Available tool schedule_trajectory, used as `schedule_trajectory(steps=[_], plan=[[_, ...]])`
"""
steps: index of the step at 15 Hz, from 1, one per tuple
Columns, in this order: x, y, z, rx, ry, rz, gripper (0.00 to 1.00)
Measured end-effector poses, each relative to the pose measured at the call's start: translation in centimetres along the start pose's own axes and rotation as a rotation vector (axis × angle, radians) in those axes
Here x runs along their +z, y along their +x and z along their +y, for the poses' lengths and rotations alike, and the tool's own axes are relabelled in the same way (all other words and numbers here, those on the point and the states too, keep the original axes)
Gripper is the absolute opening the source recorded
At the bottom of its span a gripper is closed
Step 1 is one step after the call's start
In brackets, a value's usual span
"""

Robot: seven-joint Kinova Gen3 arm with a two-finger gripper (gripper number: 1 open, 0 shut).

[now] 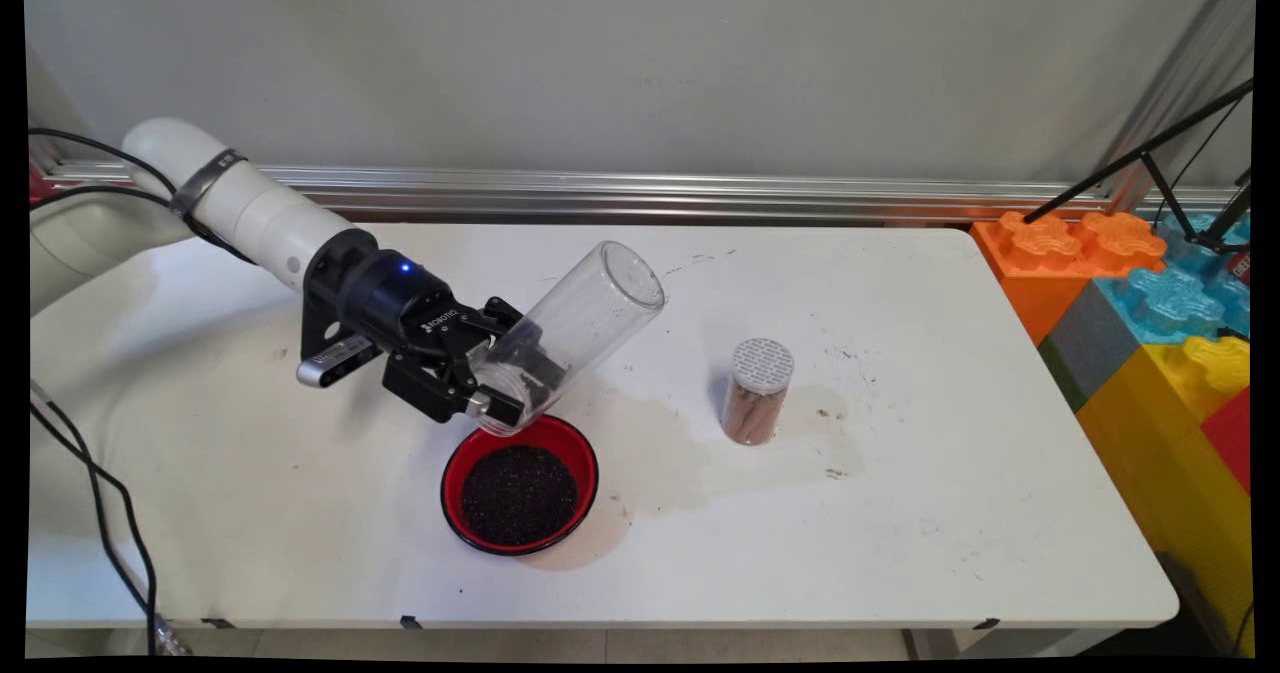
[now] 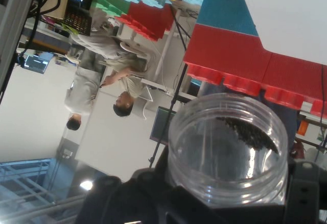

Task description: Pour the black seasoning powder in the red bowl

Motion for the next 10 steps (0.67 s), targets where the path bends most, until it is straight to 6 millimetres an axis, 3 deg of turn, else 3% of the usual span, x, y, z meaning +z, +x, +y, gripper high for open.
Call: schedule_trajectory(steps=[10], plan=[[-0.06,0.35,-0.23,-0.107,-0.018,-0.008,0.00]])
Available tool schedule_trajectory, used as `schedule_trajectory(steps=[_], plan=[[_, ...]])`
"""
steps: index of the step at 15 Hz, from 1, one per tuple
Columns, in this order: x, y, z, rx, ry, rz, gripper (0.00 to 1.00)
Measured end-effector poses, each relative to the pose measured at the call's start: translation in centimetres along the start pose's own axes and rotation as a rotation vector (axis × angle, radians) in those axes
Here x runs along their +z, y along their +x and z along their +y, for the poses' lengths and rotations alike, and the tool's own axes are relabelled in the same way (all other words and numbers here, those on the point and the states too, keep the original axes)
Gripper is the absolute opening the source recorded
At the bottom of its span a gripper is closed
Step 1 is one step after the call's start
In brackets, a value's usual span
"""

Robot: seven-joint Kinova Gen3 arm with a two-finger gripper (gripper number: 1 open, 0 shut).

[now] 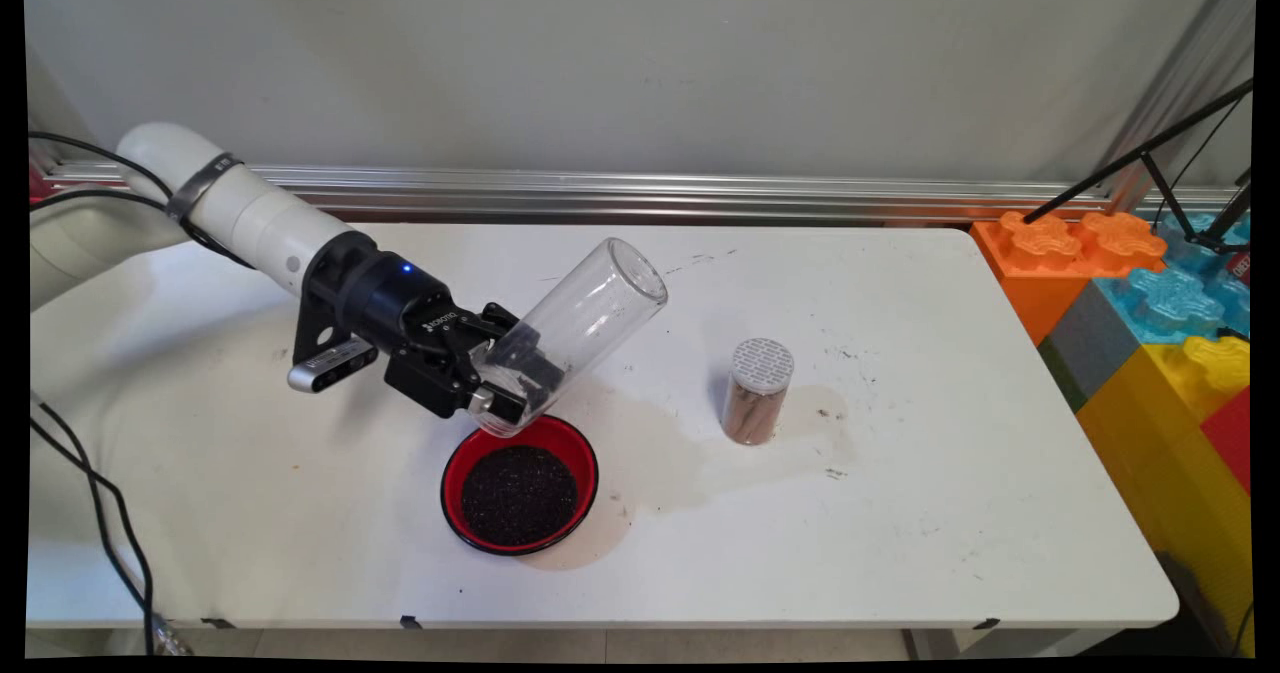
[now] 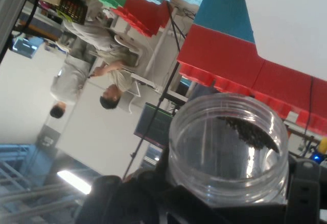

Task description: Pour the black seasoning powder in the red bowl

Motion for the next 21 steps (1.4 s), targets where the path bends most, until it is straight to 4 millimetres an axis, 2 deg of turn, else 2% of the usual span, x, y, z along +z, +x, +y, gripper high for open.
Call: schedule_trajectory(steps=[21], plan=[[-0.9,1.6,-0.5,-0.446,-0.032,-0.025,0.00]])
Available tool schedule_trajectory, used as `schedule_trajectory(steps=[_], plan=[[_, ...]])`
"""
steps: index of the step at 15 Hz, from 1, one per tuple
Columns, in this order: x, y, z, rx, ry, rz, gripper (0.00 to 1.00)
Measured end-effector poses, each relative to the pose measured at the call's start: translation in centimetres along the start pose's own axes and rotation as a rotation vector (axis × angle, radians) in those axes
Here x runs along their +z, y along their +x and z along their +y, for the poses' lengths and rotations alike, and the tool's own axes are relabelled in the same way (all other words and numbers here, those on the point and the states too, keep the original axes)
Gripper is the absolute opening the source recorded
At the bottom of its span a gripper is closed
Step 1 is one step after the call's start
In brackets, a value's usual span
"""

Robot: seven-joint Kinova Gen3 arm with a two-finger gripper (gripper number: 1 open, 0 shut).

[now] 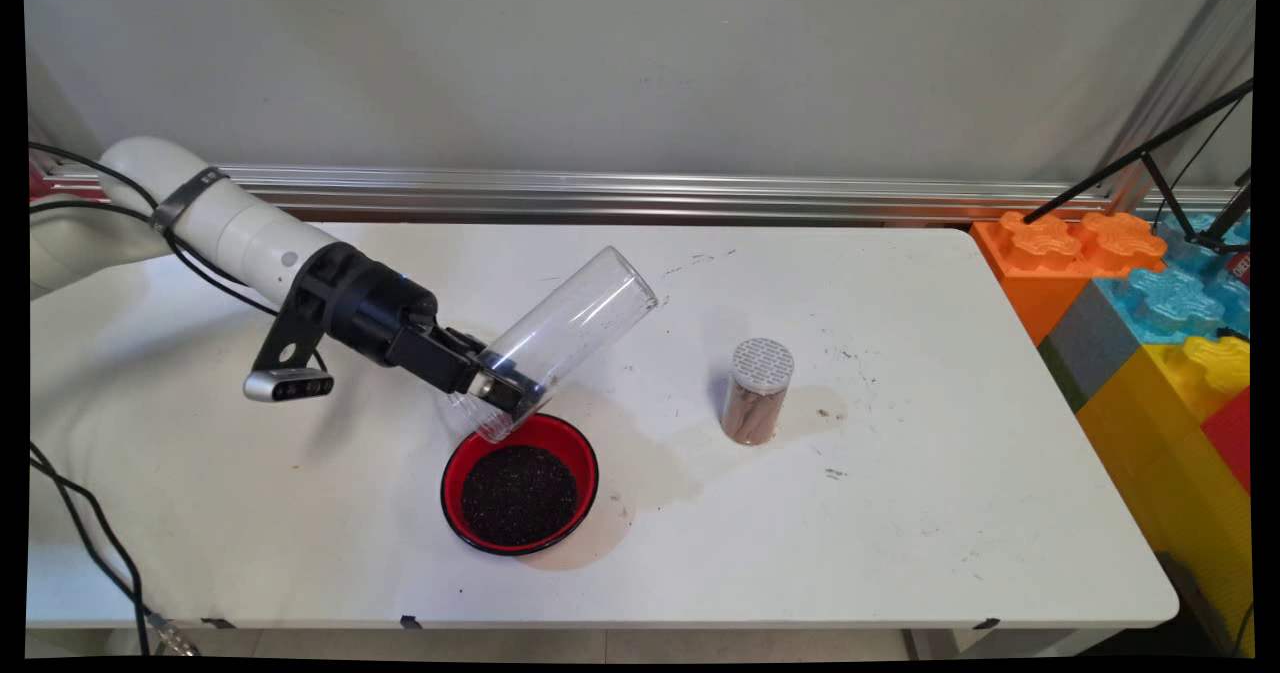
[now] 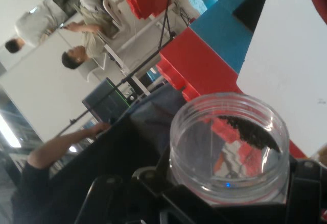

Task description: Pour the black seasoning powder in the red bowl

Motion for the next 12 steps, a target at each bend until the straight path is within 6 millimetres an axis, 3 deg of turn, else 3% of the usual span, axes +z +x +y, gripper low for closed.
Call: schedule_trajectory(steps=[12], plan=[[-0.08,-0.48,0.38,-0.344,-0.025,-0.067,0.00]])
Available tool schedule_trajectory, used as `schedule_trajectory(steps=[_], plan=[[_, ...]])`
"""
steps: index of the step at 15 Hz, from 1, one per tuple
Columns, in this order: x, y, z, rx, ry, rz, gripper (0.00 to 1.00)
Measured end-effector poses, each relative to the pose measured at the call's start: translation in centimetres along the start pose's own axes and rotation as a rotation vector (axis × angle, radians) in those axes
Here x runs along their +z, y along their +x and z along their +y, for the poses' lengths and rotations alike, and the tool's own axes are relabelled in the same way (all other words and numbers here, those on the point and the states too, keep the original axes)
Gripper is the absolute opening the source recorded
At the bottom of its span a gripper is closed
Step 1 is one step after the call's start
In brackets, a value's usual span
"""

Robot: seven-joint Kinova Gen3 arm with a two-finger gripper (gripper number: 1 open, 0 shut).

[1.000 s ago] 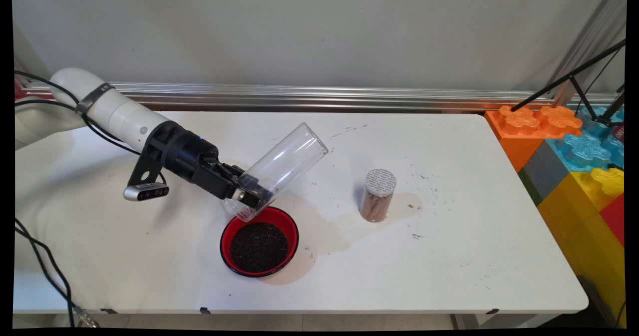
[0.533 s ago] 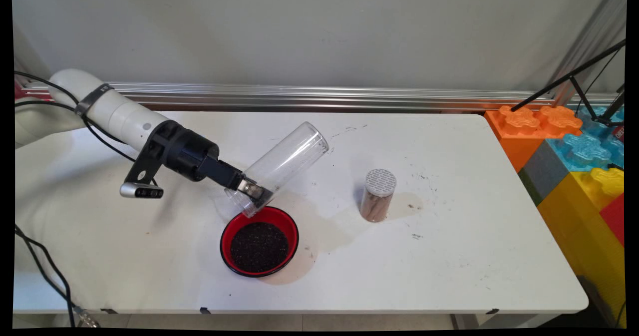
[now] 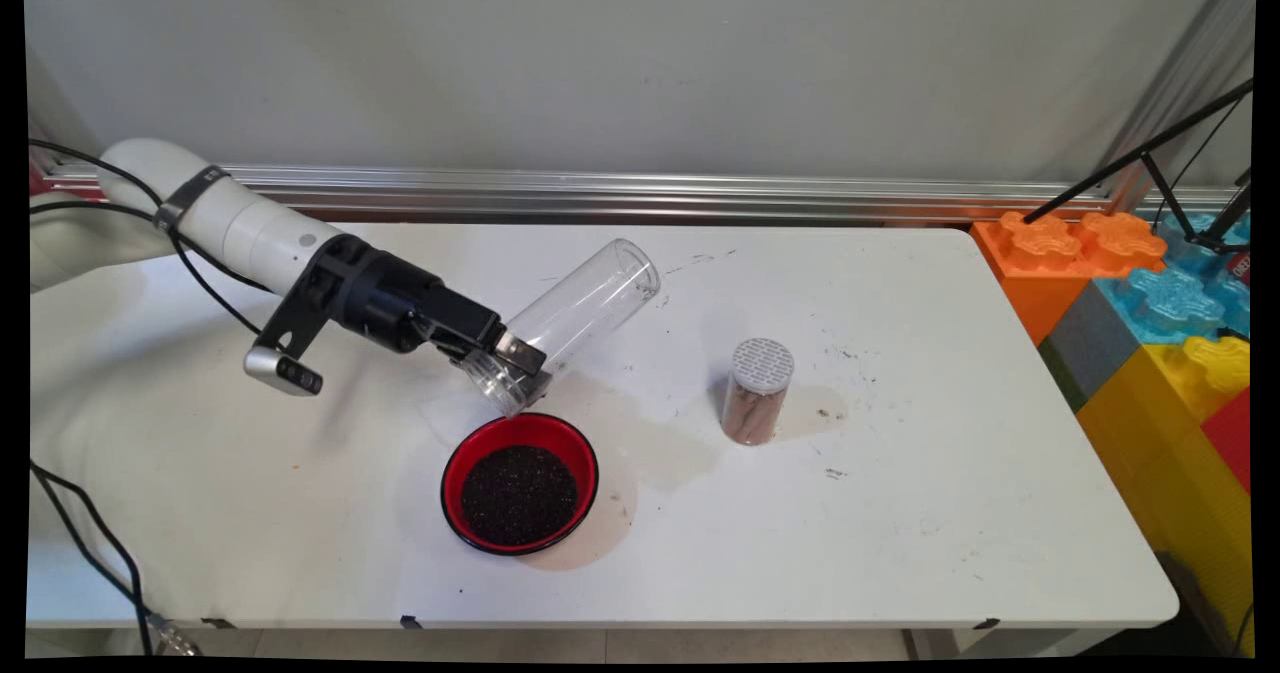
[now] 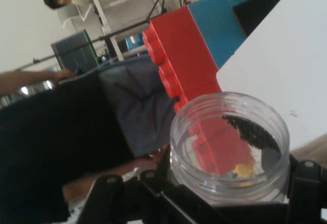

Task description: Pour the black seasoning powder in the red bowl

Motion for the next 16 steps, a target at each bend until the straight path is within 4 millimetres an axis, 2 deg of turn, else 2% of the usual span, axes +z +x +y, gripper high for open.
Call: schedule_trajectory(steps=[16], plan=[[-0.1,-1.6,0.1,-0.433,-0.028,-0.077,0.00]])
